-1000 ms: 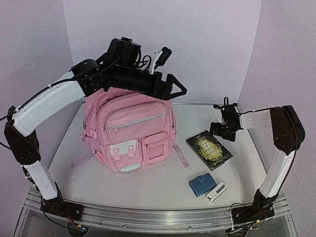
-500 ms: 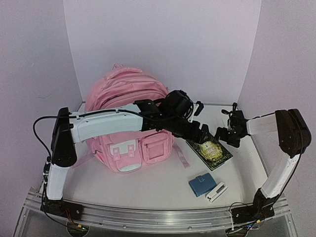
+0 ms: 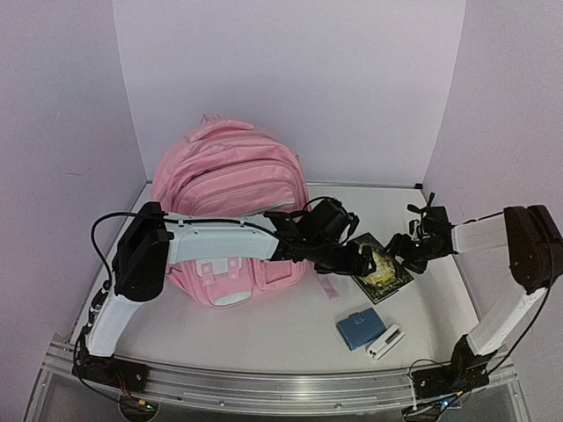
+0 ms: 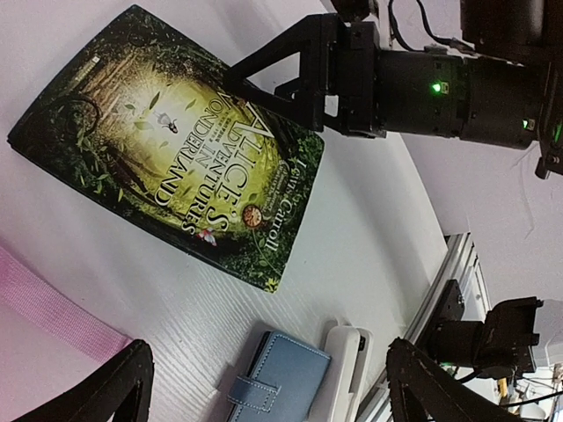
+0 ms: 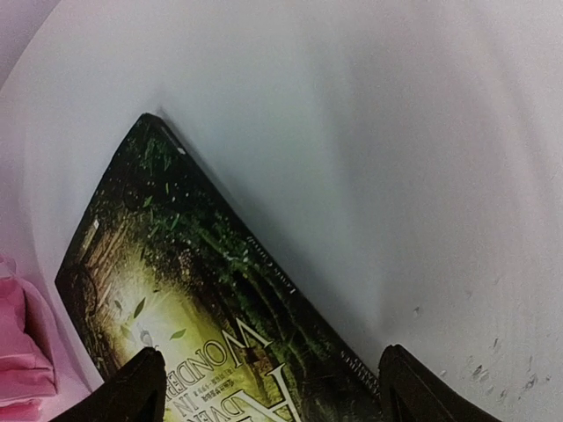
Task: Pack the student bag
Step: Pick up the book from the center of the board.
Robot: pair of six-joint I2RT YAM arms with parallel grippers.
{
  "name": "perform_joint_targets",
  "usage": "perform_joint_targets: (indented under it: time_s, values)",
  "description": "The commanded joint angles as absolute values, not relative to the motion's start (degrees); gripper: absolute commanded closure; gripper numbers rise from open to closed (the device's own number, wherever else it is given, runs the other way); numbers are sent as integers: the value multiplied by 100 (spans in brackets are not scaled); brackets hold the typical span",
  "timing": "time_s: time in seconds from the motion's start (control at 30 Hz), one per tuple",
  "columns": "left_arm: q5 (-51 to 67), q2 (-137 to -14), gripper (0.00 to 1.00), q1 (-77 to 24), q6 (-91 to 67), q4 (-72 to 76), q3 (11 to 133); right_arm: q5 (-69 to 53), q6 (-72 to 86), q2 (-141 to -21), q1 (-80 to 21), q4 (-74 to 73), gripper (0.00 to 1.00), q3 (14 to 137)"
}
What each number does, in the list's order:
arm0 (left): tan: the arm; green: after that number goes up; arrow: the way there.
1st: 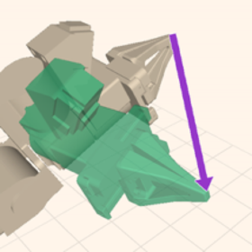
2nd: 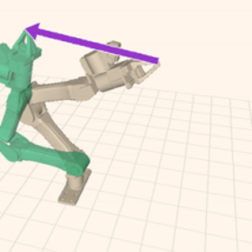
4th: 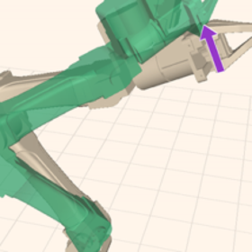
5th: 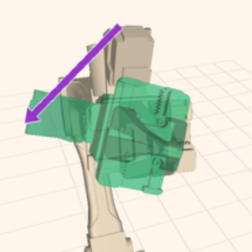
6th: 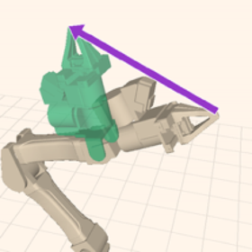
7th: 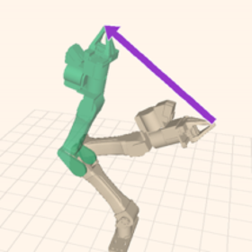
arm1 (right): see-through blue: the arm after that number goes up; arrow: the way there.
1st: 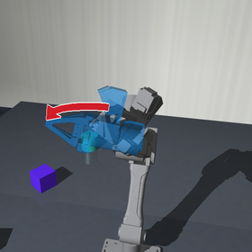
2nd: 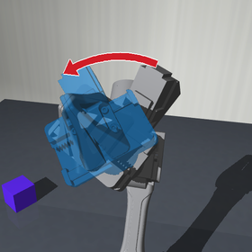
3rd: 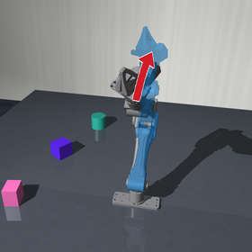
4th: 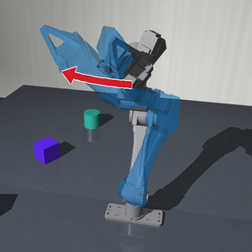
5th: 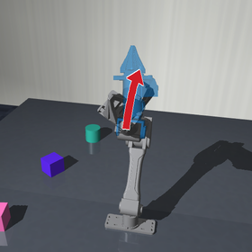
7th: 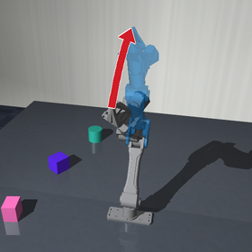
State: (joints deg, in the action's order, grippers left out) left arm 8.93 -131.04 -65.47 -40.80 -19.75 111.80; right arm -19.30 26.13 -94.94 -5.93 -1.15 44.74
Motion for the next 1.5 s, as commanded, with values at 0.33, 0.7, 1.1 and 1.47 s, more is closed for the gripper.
perform_joint_targets:
  time_s: [0.33, 0.7, 1.1, 1.47]
  values:
    - [1139, -13487, 7, -6446, -5022, -1170, 10601, -2784, 3233, -8225, -619, 97, 22, 3502]
    - [1452, -13961, 8, -6389, -5581, -780, 10712, -2711, 3117, -8678, -622, 145, 23, 3715]
    - [1775, -14429, 8, -6337, -5441, -328, 11164, -3117, 3023, -8820, -619, 208, 25, 3646]
    - [1405, -14184, 9, -6339, -4845, 262, 11396, -3208, 2954, -8885, -622, 219, 26, 3401]
